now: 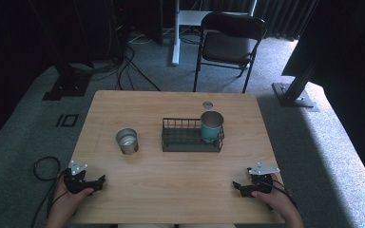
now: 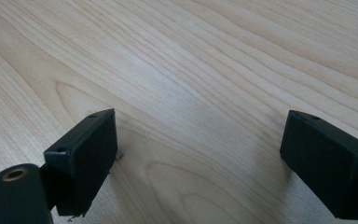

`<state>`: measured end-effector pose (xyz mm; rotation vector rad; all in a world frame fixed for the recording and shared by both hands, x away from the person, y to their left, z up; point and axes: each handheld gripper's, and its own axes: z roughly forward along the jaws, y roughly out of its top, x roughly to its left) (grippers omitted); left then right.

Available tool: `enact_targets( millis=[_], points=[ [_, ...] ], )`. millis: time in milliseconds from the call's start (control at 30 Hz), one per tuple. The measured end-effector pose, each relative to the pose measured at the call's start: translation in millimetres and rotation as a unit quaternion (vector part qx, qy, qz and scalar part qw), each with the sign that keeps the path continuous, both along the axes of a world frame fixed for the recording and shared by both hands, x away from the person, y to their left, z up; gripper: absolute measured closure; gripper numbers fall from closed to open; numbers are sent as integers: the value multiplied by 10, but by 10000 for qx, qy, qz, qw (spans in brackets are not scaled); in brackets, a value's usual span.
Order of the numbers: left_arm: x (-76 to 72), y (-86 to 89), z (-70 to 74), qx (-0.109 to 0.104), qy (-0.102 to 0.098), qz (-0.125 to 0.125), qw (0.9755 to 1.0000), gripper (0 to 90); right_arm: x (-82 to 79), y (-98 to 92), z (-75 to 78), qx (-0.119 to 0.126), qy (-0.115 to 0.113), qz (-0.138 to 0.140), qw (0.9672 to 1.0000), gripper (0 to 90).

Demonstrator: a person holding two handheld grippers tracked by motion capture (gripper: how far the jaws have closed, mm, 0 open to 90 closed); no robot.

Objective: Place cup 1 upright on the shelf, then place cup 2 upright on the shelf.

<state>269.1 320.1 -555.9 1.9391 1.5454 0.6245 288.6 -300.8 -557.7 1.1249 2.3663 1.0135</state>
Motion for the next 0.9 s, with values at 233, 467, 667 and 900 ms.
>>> enact_targets(
  millis=[233, 467, 667, 900],
  points=[
    [0, 0, 0, 0, 1, 0, 10000, 21, 0, 0, 0, 0, -1, -1, 10000, 106],
    [0, 0, 0, -6, 0, 2, 10000, 21, 0, 0, 0, -1, 0, -1, 10000, 106],
    [-1, -1, 1, -2, 0, -18, 10000, 21, 0, -1, 1, -4, 3, 0, 10000, 107],
    [-48, -30, 3, 18, 1, -454, 9990, 21, 0, 0, 1, -2, 2, 0, 10000, 106]
  ],
)
